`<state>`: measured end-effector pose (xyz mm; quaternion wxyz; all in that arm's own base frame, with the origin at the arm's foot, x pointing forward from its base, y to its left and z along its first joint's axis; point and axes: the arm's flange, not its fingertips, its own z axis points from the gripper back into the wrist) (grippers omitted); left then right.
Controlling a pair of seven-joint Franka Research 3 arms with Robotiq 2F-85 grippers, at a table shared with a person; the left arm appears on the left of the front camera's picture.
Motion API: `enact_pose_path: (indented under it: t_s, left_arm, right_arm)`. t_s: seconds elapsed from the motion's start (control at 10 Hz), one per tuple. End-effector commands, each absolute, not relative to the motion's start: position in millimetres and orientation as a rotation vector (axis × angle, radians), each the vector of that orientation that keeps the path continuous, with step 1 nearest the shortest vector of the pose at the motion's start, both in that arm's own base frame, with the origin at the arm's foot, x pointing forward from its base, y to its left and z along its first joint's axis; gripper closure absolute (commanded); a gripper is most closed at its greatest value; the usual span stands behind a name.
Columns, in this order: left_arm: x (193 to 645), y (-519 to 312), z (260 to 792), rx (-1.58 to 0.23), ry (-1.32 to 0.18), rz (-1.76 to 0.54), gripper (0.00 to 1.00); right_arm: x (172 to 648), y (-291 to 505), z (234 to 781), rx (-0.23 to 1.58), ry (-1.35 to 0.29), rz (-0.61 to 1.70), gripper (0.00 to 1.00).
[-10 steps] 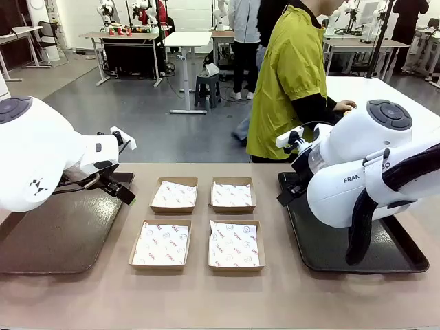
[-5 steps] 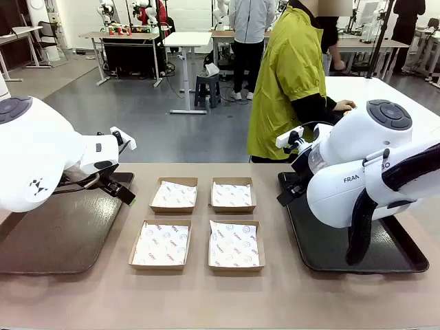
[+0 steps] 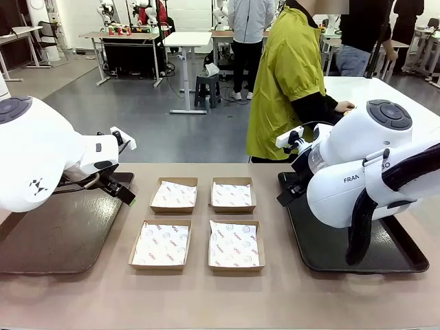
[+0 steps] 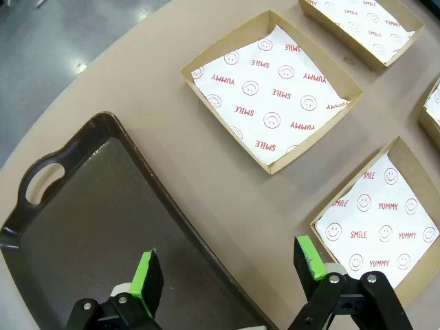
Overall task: Individually package the donuts and arrange them on the tray.
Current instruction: Pick up one Paper togo box.
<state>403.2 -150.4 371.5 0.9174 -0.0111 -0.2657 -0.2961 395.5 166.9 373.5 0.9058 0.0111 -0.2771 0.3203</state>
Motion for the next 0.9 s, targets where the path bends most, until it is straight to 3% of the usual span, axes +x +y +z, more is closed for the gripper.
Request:
enact_pose_path:
  t_s: [0.0,0.1,0.5,0.8]
  left_arm:
    - [403,-150,371,-0.023,-0.547,-0.609,0.0]
    - [403,-150,371,-0.023,-0.547,-0.609,0.0]
    - [299,-99,412,0.057,-0.483,-0.713,0.0]
    - [246,-76,427,0.049,-0.423,-0.78,0.0]
  right_arm:
    - [396,167,373,0.023,-0.572,0.661,0.0]
    - [396,167,373,0.023,-0.572,0.661,0.0]
    - [288,140,425,0.003,-0.429,0.654,0.0]
    - [230,120,443,-0.059,-0.36,0.621,0.0]
